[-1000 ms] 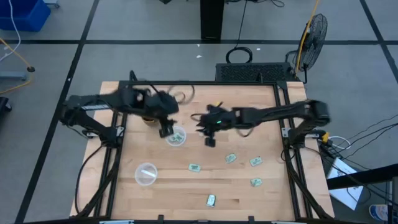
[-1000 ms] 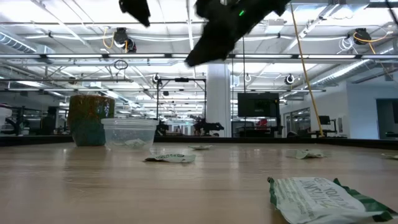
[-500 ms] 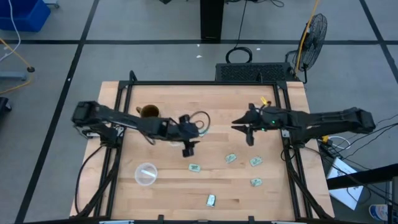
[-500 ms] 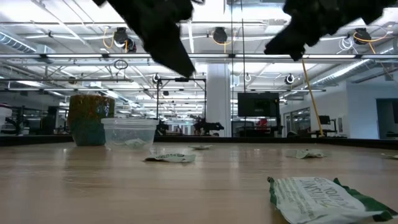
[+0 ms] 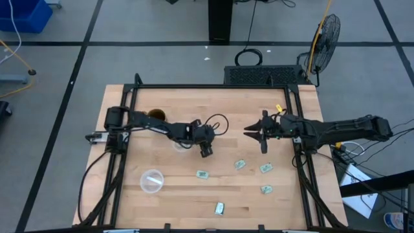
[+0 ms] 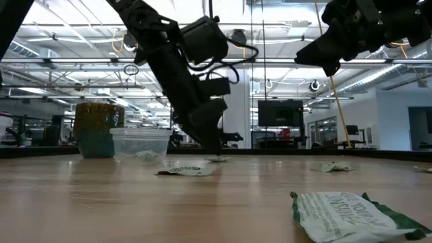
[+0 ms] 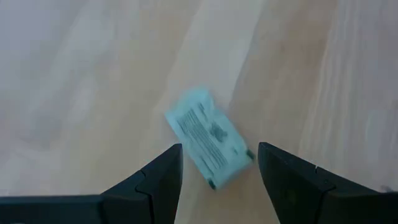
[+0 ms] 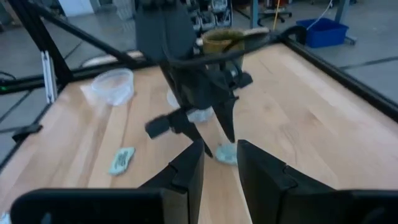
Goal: Pick and place Stevia / Truvia into bins
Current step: Put the stevia packet into the bottom transparent container
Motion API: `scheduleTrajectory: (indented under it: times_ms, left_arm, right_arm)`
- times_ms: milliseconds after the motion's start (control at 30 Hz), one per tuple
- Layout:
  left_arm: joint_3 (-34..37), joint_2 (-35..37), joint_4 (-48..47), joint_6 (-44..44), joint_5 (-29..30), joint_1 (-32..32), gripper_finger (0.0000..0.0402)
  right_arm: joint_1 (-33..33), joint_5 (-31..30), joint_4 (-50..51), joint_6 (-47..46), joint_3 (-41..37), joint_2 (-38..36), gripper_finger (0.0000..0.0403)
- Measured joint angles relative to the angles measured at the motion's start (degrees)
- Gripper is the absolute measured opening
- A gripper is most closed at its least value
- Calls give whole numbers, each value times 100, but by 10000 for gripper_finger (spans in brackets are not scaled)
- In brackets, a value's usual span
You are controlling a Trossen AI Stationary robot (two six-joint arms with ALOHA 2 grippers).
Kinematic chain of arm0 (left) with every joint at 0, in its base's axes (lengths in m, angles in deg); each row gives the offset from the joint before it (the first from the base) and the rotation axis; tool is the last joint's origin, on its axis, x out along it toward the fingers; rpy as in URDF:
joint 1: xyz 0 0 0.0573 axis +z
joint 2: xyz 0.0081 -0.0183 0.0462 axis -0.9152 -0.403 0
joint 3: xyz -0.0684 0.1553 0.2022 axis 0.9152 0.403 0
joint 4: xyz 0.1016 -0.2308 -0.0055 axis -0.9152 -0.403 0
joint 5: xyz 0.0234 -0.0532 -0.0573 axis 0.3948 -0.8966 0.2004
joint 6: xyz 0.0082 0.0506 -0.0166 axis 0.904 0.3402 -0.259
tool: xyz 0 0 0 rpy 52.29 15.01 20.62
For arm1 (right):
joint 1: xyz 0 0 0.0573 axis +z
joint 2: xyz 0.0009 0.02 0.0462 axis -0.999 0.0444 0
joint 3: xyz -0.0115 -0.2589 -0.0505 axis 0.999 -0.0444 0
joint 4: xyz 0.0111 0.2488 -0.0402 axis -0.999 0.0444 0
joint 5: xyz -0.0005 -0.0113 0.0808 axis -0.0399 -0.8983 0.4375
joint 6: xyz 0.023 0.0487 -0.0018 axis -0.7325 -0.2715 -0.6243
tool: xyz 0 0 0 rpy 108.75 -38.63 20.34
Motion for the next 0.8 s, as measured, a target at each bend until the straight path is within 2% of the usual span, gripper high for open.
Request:
scheduleTrajectory:
  times_ms: [133,467,600,800]
  left_arm:
    - [-9,-3,-5,-30,-41,-38,200]
    - [-9,-157,57,-178,-290,19,122]
    - [-26,-286,207,-181,-482,92,114]
    - [-35,-369,241,-365,-335,112,100]
  right_arm:
    - [-2,0,40,0,4,19,89]
    - [-3,-1,6,10,0,22,89]
    - [-4,2,-223,20,0,10,89]
    - [-4,9,-380,143,4,-19,89]
